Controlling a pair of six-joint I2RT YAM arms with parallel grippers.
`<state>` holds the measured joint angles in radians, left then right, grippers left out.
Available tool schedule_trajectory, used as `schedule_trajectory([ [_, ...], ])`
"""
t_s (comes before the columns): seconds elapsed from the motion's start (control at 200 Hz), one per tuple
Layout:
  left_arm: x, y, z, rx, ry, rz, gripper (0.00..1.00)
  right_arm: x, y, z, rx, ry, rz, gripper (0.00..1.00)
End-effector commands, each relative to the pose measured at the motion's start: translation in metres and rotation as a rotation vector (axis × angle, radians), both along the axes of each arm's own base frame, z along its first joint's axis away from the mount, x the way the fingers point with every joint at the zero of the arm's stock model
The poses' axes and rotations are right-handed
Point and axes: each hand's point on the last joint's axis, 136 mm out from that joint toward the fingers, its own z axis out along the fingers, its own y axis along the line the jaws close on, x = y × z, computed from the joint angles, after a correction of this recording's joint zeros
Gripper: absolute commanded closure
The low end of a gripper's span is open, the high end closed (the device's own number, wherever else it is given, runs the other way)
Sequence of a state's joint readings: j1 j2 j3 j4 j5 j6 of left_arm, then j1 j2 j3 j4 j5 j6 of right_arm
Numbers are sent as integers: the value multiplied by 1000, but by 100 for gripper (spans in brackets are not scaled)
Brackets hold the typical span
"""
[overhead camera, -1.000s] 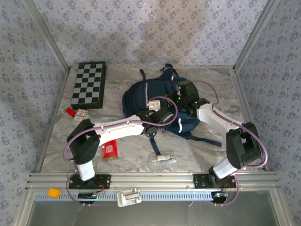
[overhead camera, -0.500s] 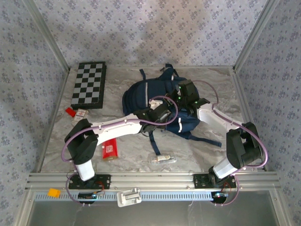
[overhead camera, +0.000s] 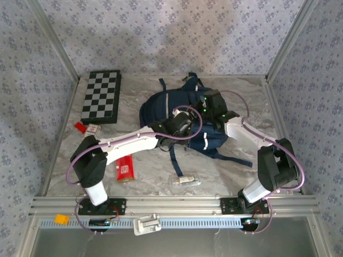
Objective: Pack the student bag
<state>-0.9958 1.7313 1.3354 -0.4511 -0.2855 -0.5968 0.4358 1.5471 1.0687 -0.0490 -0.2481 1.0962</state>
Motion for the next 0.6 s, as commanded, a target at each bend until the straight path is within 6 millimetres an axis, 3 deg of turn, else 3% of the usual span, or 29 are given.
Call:
schedule_trajectory([
  [0.0, 5, -14, 25, -95, 1, 17, 47, 23, 9, 56, 104, -150, -12, 100],
  [0.25, 5, -27, 23, -140, 31, 8, 56, 24, 11, 54, 108, -143, -6, 100],
  [0.6, -9, -22, 7, -190, 85, 75, 64, 25, 9, 57, 139, -140, -20, 100],
])
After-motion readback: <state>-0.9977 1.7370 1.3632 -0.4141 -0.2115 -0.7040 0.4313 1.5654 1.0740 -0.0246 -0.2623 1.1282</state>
